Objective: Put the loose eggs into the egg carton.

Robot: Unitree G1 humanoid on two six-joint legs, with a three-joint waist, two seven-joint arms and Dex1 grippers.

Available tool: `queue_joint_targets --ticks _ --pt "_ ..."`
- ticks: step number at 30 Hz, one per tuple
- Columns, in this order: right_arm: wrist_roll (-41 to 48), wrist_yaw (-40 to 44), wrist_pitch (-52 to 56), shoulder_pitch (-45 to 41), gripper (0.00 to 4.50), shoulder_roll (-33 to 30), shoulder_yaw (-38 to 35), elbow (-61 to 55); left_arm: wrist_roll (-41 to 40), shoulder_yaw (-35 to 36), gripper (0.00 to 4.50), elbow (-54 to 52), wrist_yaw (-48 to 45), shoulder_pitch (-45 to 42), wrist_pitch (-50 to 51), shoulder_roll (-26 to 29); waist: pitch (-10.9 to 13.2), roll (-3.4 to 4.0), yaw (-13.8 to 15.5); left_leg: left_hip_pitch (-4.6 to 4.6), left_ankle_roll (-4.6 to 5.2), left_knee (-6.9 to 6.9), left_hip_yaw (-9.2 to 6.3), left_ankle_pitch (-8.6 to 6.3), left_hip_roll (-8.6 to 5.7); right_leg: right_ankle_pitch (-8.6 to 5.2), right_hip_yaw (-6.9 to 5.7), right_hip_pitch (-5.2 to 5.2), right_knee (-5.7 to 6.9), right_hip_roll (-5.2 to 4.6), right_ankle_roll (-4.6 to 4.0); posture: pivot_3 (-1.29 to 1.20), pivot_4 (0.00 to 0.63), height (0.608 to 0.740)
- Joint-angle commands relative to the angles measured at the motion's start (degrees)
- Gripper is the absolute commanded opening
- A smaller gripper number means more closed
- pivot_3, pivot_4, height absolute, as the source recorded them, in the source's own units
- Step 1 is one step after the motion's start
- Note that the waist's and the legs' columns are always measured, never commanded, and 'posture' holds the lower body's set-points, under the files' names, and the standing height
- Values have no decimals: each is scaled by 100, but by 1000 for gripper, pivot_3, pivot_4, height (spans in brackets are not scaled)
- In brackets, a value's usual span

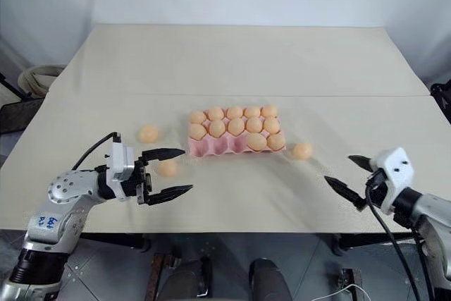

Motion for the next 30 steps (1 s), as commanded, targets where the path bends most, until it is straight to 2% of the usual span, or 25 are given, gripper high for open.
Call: queue_joint_targets --ticks 1,9,16,19,23,27,30 --pt "40 -83 -72 -73 4472 12 44 -115 0 31 4500 -26 -54 -65 -63 13 0 0 15 0 0 0 0 1 0 0 0 0 2 0 0 0 150 740" --pt "-234 -119 758 -1431 4472 -255 1313 297 -16 147 4500 -213 74 148 -20 66 0 0 33 -7 0 -1 -3 2 0 1 0 -10 0 -3 1 0 150 740" --pt "-868 -156 736 -2701 4472 -101 2405 1551 -57 258 4500 -431 247 374 30 62 0 0 61 -19 0 -6 -6 -2 -1 0 -4 -18 -14 -5 0 0 150 740" --pt "-860 -20 616 -2846 3875 -13 2495 1775 -80 333 4500 -516 301 480 48 93 0 0 59 -25 6 -6 -7 -8 -2 0 -5 -19 -22 -8 0 0 150 740" --pt "-732 139 563 -2709 2568 -33 2440 1461 -99 425 4500 -594 360 582 70 128 0 0 51 -25 8 -6 -6 -14 -2 0 -6 -18 -26 -8 0 0 150 740" --pt "-269 355 758 -2523 2568 -67 2175 707 -109 563 4500 -641 388 725 74 185 0 0 42 -24 8 -5 -6 -14 -1 0 -6 -18 -21 -7 1 0 150 740" --pt "32 335 1164 -2585 2568 -22 2264 -86 -116 728 4500 -687 457 935 92 212 1 2 17 -21 7 -5 -5 -15 0 0 -3 -17 -19 -7 1 0 150 740"
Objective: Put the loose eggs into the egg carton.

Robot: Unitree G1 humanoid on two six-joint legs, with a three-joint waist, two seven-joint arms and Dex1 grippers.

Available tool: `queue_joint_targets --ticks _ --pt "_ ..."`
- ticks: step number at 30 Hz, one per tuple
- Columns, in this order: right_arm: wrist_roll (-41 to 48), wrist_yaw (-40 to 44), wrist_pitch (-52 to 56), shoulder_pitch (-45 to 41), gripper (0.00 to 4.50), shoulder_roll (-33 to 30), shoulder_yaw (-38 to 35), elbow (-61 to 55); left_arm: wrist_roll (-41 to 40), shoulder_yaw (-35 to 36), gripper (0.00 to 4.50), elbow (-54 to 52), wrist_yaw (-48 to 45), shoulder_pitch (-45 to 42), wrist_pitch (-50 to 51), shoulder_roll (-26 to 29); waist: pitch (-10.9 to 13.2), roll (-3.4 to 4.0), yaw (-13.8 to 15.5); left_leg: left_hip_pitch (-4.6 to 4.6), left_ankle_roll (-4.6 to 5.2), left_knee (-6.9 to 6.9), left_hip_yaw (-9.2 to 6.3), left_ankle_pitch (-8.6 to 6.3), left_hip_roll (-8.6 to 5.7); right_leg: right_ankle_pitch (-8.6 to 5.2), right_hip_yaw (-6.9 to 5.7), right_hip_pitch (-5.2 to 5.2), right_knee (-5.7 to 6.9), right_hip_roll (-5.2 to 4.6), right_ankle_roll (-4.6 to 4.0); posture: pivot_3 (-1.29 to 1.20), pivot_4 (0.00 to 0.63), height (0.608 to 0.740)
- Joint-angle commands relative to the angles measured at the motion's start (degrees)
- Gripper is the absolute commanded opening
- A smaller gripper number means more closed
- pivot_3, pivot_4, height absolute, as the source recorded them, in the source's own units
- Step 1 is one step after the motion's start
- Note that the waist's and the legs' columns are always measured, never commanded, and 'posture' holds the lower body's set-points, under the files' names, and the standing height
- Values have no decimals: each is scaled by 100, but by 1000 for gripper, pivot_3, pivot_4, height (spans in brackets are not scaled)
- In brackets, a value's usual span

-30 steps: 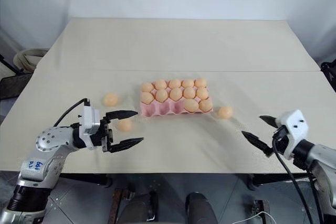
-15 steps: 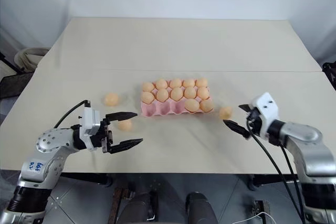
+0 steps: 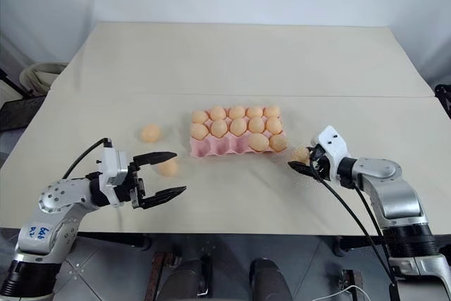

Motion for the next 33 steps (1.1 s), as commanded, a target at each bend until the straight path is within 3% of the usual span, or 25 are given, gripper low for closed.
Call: queue_joint_targets --ticks 1,8,15,20,21,22,28,33 --pt "416 -78 446 -236 2568 65 -20 -1001 -92 281 4500 -215 87 222 0 56 0 0 -12 1 0 0 0 0 1 0 -1 0 1 1 0 0 150 740" --pt "-17 -900 953 -1494 2568 1052 859 -698 -32 313 4500 -254 257 371 0 -22 0 0 -65 0 -35 -1 -1 -14 5 -1 1 -7 3 -1 -7 0 150 740" --pt "-584 -803 560 -2059 2568 1242 1442 232 -33 259 4500 -300 376 305 37 -67 0 0 7 -40 -8 -7 -1 -11 1 -2 -5 -46 -7 -6 -9 0 150 740" --pt "-595 -764 458 -2099 4003 1348 1389 368 -52 282 4500 -281 416 281 30 -80 0 0 11 -90 -4 4 0 -7 1 -1 -13 -99 13 -3 -6 0 150 740" --pt "-540 -760 456 -2091 4390 1383 1336 334 -54 282 4500 -273 420 278 27 -82 0 0 8 -90 -3 6 1 -6 0 -1 -14 -98 14 -2 -6 0 150 740" --pt "-416 -757 492 -2079 4453 1430 1228 246 -58 283 4500 -269 422 281 24 -82 0 0 5 -90 -1 8 1 -5 0 -1 -13 -96 15 -2 -5 0 150 740" --pt "-94 -294 -108 -1414 4453 955 552 -377 -93 418 4500 -248 514 385 59 -80 0 -1 39 -84 1 12 1 10 0 1 -14 -93 31 -2 -1 0 150 740" --pt "222 681 -1671 -50 4453 392 -373 -506 -120 686 4500 -241 647 578 100 -68 -1 -3 36 -84 6 13 -1 9 -5 4 -13 -82 18 -5 4 0 150 740"
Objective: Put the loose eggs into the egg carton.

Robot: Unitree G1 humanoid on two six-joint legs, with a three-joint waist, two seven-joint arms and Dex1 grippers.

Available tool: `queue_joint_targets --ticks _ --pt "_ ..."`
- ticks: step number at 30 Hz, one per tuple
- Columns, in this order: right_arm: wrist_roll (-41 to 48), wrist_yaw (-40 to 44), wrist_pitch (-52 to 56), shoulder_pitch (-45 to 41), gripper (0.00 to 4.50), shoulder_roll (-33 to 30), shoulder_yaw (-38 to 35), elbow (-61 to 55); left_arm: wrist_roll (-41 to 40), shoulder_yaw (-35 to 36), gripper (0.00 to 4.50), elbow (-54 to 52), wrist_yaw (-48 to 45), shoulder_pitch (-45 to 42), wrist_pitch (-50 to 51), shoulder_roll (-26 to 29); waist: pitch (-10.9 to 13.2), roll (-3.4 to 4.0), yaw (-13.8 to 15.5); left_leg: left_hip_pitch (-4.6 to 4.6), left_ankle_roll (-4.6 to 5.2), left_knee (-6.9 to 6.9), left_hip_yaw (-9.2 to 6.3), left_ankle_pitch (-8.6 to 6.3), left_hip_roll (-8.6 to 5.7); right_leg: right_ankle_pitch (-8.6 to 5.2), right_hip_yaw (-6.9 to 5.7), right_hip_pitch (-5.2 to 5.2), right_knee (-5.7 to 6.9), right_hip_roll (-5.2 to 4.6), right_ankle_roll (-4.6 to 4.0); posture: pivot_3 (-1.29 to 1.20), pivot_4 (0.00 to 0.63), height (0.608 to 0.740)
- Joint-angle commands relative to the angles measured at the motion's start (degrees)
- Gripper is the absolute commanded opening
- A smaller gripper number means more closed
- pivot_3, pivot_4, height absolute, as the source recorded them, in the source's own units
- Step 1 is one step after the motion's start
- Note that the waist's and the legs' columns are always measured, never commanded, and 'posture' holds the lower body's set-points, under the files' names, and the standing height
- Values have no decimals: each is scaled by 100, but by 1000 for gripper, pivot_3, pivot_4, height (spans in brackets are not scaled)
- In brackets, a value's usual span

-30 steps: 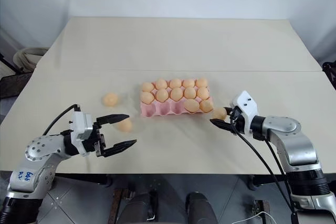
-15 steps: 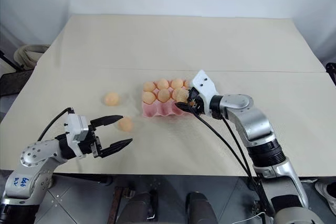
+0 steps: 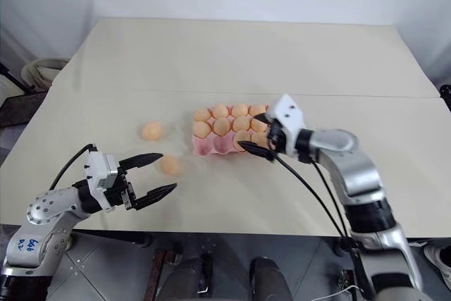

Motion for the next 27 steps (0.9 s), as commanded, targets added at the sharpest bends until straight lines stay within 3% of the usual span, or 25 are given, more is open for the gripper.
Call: queue_joint_targets --ticks 1,7,11,15,22,27 --pt "296 753 -1061 800 4453 -398 -700 -203 -118 310 4500 -149 72 158 -48 9 0 0 -5 0 0 0 1 0 0 0 0 0 0 0 0 0 150 740" --pt "876 1544 -1183 1805 4453 -832 -1265 -192 -253 840 4500 -275 498 604 248 -66 2 -3 -71 28 -7 0 9 8 6 -1 14 11 24 9 -1 0 150 740" --pt "1052 1500 -1034 1893 4453 -850 -1309 -301 -169 1120 4500 -577 761 1263 326 -155 8 -12 -114 117 -45 -8 11 -11 15 -8 16 98 15 10 -16 0 150 740" --pt "992 1402 -1140 1845 4453 -769 -1173 -279 -217 1110 4500 -862 924 1503 536 -193 8 -12 -59 105 -46 -8 12 -10 27 -20 12 97 -12 9 -74 0 150 740" --pt "1013 1410 -1069 1789 4453 -786 -1064 -369 23 523 4500 -914 1529 746 1178 -212 7 -11 26 86 -47 -26 11 -16 26 3 0 91 -54 5 -34 0 150 740" --pt "1150 1446 -1110 1985 4453 -812 -1201 -590 404 -414 4500 -860 1945 -214 1742 -346 7 -11 10 84 -34 -33 12 -9 26 7 -4 89 -57 10 -25 0 150 740"
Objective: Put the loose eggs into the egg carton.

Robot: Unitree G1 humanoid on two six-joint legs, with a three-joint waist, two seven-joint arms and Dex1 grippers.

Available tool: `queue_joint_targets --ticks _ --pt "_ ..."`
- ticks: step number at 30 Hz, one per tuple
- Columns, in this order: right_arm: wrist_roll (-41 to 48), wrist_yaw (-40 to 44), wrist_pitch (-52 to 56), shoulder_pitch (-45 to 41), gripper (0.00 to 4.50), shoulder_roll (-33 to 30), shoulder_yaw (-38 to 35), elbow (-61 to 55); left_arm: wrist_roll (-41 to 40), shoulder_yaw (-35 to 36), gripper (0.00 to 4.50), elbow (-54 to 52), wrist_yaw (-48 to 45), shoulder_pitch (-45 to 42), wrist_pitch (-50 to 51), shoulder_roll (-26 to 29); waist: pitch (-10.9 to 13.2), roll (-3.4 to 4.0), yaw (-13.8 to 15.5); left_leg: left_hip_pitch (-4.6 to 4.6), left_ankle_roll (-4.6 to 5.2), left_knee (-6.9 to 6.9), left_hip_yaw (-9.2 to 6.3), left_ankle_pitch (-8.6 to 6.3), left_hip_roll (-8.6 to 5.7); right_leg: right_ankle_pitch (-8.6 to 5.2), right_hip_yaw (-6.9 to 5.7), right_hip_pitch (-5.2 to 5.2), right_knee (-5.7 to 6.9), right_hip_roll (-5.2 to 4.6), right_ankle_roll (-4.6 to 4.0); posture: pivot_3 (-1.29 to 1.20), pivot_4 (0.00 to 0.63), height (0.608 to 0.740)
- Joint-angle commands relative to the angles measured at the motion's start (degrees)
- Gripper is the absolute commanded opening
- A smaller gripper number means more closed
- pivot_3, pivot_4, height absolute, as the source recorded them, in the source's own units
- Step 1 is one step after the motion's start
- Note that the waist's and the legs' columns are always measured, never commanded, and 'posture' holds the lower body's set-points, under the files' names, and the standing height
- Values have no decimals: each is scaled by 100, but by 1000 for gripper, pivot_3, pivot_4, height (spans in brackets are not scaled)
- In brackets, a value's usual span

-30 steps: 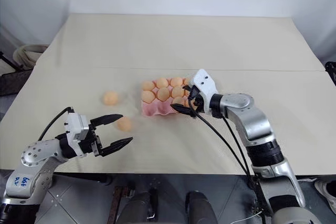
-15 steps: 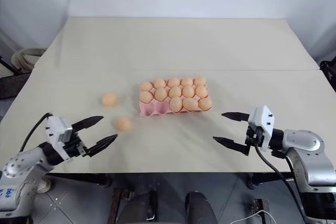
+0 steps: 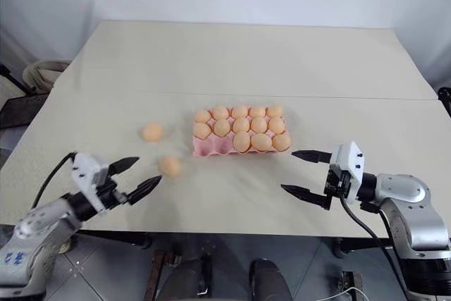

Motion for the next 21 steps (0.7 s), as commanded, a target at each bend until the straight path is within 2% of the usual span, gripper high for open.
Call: queue_joint_targets --ticks 1,5,9,12,16,18,21 --pt "165 17 -82 130 4453 -76 -231 -308 235 -390 4500 -123 206 -305 140 -111 0 1 -15 0 5 0 0 3 0 0 0 0 0 1 1 0 150 740" --pt "220 -85 20 374 4453 -158 -413 -519 766 -747 4500 275 402 -747 273 -2 0 1 -20 3 8 1 4 4 6 0 0 1 5 12 4 0 150 740" --pt "277 -192 69 488 4453 -169 -483 -651 942 -825 4500 515 433 -902 326 -54 0 0 -18 7 4 14 8 7 10 0 5 1 24 19 4 0 150 740" --pt "289 -308 105 515 4500 -110 -495 -730 1044 -1007 3929 688 361 -990 323 -115 0 -1 -8 7 4 23 8 7 10 0 5 2 35 16 4 0 150 740" --pt "300 -369 143 486 4500 -106 -472 -757 1105 -1015 2666 804 370 -1061 203 -215 0 -1 -5 8 -9 25 7 4 9 0 6 2 38 13 5 0 150 740" --pt "311 -382 150 486 4500 -123 -472 -758 1049 -910 2473 807 311 -1075 102 -236 0 -1 -4 7 -6 24 7 5 9 0 6 1 37 13 5 0 150 740" --pt "324 -402 176 527 4500 -152 -489 -783 721 -634 2472 731 -38 -1014 -92 -184 0 -1 -11 6 1 22 7 10 10 0 5 -1 36 13 4 0 150 740"
